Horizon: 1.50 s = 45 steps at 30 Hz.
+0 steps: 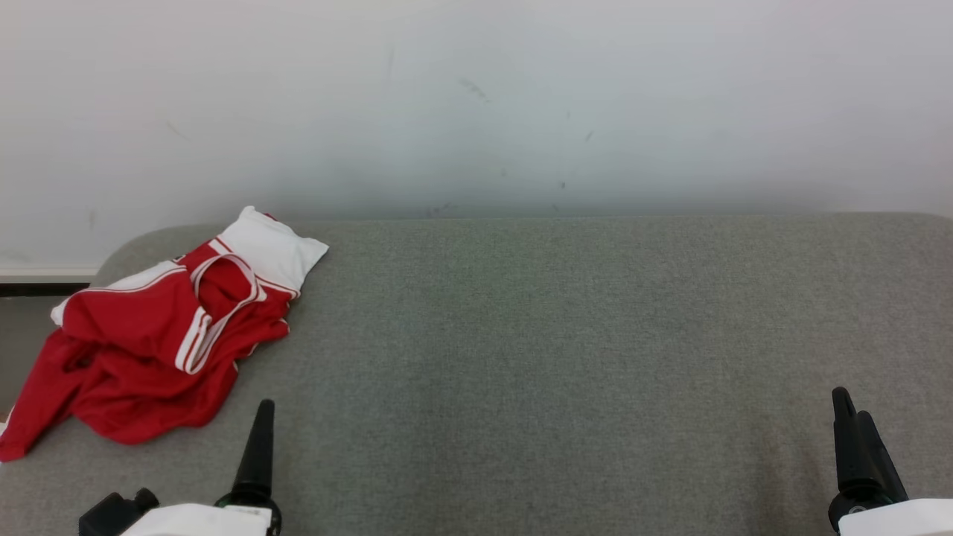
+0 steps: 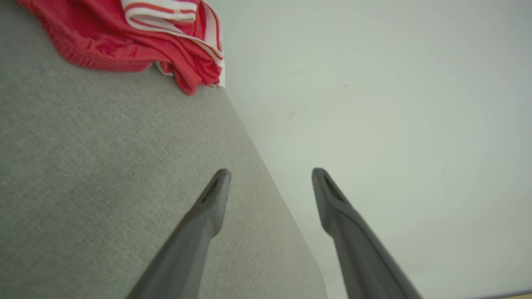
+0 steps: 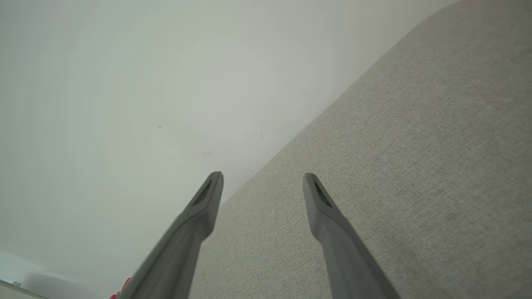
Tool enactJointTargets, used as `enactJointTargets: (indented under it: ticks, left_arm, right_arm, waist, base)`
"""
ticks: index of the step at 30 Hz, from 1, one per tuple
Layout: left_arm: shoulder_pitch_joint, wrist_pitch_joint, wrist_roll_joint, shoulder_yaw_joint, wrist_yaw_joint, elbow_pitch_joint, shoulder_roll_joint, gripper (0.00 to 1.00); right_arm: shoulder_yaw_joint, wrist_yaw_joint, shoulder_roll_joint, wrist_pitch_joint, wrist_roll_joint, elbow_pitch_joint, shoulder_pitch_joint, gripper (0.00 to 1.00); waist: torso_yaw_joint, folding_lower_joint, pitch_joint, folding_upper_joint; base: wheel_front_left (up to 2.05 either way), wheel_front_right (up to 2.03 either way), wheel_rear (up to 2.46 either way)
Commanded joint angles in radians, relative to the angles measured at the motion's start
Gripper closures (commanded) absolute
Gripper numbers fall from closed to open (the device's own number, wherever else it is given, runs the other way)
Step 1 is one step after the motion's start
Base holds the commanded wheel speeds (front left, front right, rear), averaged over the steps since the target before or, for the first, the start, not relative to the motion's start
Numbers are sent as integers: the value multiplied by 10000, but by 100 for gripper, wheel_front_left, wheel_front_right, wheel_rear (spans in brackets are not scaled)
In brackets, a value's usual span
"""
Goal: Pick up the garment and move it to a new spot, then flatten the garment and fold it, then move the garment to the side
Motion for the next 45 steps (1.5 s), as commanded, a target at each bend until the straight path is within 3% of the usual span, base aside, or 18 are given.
enactJointTargets:
  ticks: [1, 22, 45]
  left_arm:
    - [-110, -105, 433, -11, 45, -167, 74, 0]
    - [27, -815, 4811, -490, 206, -357, 94, 0]
    - [131, -1406, 7890, -934, 427, -275, 303, 0]
  right_arm:
    - [35, -5, -129, -117, -402, -163, -60, 0]
    - [407, -8, -175, -811, -3305, 12, 79, 0]
    - [652, -11, -42, -1408, -5506, 495, 202, 0]
  waist:
    - [3, 0, -4, -1]
    - [62, 0, -23, -1]
    - [122, 0, -44, -1]
  base:
    - [0, 0, 0]
    - [0, 0, 0]
    - [0, 0, 0]
